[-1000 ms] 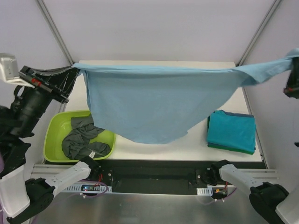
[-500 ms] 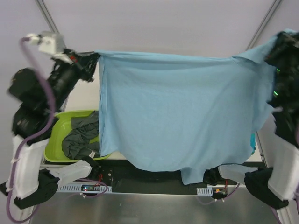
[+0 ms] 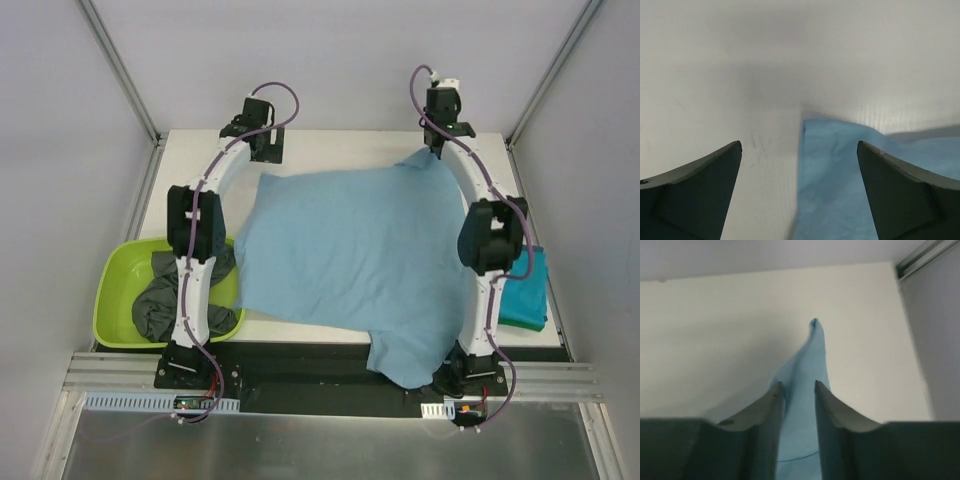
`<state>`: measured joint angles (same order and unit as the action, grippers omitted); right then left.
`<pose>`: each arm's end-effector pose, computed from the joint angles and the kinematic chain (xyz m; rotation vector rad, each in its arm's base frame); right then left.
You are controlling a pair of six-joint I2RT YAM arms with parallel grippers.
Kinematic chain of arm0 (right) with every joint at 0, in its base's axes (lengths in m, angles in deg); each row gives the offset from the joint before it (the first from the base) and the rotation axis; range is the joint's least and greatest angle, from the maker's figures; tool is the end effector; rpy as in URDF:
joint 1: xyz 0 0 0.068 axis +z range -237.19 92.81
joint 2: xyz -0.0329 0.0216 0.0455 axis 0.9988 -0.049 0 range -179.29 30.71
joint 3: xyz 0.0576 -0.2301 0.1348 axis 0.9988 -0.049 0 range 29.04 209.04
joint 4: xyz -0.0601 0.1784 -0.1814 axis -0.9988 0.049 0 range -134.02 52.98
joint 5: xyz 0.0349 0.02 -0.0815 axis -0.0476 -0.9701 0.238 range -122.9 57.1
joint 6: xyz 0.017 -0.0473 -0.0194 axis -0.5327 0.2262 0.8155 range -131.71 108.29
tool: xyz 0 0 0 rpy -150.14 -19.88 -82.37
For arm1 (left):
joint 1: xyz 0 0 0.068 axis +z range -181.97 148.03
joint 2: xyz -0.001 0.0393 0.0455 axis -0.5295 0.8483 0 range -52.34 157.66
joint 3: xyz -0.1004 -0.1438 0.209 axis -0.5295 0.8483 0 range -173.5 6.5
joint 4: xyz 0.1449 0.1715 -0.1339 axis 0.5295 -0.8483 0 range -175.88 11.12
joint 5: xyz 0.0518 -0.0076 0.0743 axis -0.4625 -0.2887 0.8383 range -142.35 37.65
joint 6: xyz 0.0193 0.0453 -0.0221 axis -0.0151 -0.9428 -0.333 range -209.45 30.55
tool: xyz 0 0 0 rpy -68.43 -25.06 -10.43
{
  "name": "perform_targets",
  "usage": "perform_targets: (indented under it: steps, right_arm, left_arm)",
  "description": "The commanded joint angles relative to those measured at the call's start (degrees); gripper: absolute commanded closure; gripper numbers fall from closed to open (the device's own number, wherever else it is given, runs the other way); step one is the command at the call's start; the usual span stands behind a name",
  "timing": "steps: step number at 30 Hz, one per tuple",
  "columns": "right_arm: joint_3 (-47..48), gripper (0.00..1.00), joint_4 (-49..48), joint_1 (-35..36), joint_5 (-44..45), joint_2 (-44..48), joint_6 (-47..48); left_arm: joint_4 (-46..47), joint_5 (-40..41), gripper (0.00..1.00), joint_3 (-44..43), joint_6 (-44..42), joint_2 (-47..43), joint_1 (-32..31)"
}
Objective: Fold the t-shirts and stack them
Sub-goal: Flatten out the tshirt
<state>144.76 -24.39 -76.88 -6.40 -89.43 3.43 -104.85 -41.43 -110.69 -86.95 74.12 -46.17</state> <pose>0.4928 0.0736 0.3396 -0.1395 1.9745 -0.5137 0.5031 -0.1204 0.2828 0.1143 2.1705 0.0422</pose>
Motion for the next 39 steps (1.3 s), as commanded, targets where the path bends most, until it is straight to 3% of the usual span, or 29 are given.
perform_targets:
  steps: [1,4,6,8,15,21,29,32,39]
  right_arm:
    - [11.5,0.52,0.5,-0.5,-6.7,-8.4,-3.4]
    - [15.3,0.19,3.8,-0.5,-8.6,-11.0,-3.8]
    - [13.1,0.08,4.1,-0.4,-9.2,-9.1,-4.2]
    - [8.6,0.04,4.3,-0.5,-10.5,-4.2,-4.9]
    - [-6.9,0.01,9.9,-0.4,-19.0,10.9,-6.5]
    - [-12.8,0.01,15.6,-0.4,-24.8,13.4,-10.9]
    - [-4.1,0.0,15.6,-0.7,-25.9,0.7,-17.9]
    - [1.1,0.01,15.2,-0.9,-30.1,-5.1,-21.1]
    - [5.9,0.01,13.6,-1.4,-30.5,-12.8,-25.3]
  left_arm:
    - [-8.8,-2.5,0.01,-14.2,0.3,4.4,0.7]
    - [-8.7,-4.7,0.01,-14.5,0.8,3.8,0.7]
    - [-8.7,-5.8,0.01,-13.1,1.7,2.1,0.7]
    - [-8.7,-7.7,0.01,-9.7,2.9,-0.6,0.7]
    - [-8.7,-12.4,0.01,0.6,6.6,-8.8,0.7]
    - [-8.7,-22.6,0.01,7.1,10.9,-10.8,0.4]
    - [-8.7,-24.7,0.01,11.5,13.4,-7.8,-0.3]
    - [-8.7,-25.3,0.01,13.4,13.1,-6.3,-0.7]
    - [-8.4,-20.9,0.01,16.8,11.7,-4.1,-0.5]
